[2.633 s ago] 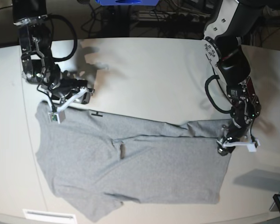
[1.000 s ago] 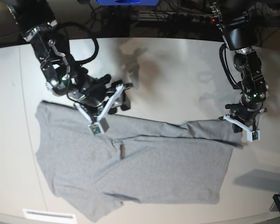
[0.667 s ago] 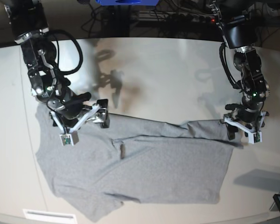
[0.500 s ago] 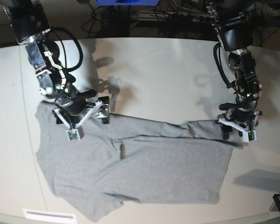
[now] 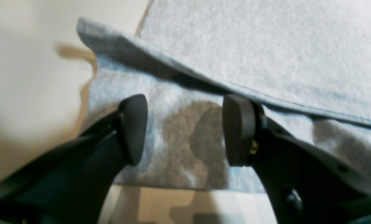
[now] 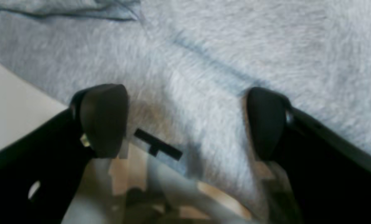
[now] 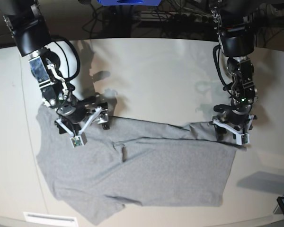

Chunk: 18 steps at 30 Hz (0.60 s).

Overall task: Fold the T-shirt properly
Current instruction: 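Grasp the folded edge with both grippers and lift it slightly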

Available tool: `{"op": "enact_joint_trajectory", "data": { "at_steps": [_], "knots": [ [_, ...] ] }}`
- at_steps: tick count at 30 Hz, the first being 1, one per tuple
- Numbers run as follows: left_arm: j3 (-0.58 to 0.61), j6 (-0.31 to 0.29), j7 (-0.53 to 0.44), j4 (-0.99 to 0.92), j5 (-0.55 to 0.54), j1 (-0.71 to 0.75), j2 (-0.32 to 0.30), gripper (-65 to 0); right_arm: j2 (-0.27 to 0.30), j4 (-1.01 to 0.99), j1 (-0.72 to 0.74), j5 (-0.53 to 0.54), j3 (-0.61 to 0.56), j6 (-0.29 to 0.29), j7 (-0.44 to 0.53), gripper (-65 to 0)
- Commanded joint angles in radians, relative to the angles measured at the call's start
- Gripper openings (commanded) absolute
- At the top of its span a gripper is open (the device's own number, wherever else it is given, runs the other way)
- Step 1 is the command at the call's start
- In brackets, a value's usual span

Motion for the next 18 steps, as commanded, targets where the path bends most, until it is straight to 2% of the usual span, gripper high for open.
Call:
{"op": "enact_joint_trajectory", "data": {
  "at_steps": [1, 6, 14, 18],
  "knots": [
    [-0.003, -0.002, -0.028, 0.001, 0.029, -0.033, -0.013, -26.9, 0.002, -0.01, 0.016, 0.001, 0.016, -0.014, -0.02, -7.5],
    [-0.001, -0.005, -0.028, -0.053, 0.145, -0.05, -0.004, -26.9, 0.002, -0.021, 0.001, 0.001, 0.03, -0.014, -0.025, -7.5],
    [0.0, -0.008, -0.025, -0.088, 0.156, -0.009, -0.023, -26.9, 0.004, -0.012, -0.078, 0.001, 0.031, -0.014, -0.025, -7.5],
    [0.068, -0.008, -0.025, -0.082, 0.15, 0.042, -0.041, -26.9, 0.004, -0.01, -0.094, 0.001, 0.031, -0.014, -0.027, -7.7]
  ]
}}
